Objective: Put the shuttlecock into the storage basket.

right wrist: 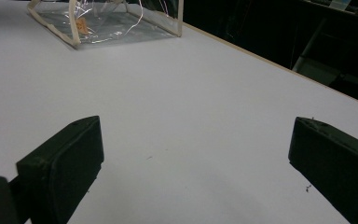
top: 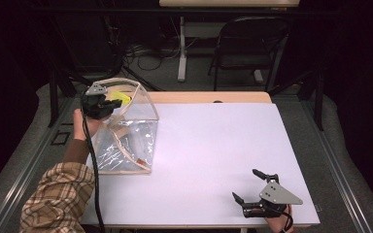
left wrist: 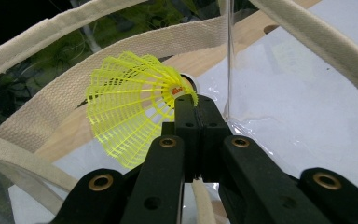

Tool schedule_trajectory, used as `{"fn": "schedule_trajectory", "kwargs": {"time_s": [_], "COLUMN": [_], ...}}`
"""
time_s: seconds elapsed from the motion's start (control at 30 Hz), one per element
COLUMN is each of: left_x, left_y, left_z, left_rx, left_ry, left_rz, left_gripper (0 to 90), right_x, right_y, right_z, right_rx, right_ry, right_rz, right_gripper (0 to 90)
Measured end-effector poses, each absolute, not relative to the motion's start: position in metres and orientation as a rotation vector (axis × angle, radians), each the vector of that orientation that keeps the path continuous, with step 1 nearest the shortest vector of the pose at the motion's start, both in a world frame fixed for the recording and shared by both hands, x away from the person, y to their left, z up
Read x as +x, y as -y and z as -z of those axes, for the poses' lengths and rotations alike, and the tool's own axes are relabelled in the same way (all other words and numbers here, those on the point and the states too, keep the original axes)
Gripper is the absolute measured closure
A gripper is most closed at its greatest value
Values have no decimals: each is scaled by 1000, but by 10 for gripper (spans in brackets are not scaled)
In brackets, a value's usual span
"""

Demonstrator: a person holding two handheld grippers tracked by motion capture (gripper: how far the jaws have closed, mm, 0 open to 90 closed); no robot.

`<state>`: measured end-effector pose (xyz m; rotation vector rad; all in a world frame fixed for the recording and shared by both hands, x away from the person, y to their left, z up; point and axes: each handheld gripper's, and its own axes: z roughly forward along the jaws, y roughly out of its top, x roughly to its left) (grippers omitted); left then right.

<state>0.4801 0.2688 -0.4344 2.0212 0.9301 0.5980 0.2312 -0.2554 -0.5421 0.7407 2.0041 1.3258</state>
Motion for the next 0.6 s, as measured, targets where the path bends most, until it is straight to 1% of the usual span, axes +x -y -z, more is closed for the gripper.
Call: {"fn": "schedule_trajectory", "kwargs": {"time_s": [0.6], "left_x": [486], "left_y": [-269], "left_z": [442], "left_rx": [2038], "left_ry": [-948], "left_rz": [-551], "left_gripper": [891], "right_x": [231], "right_y": [255], "right_z": [542], "right_rx": [744], "right_ry": [-2008], "right_rz": [-1328], "right_gripper": [28]}}
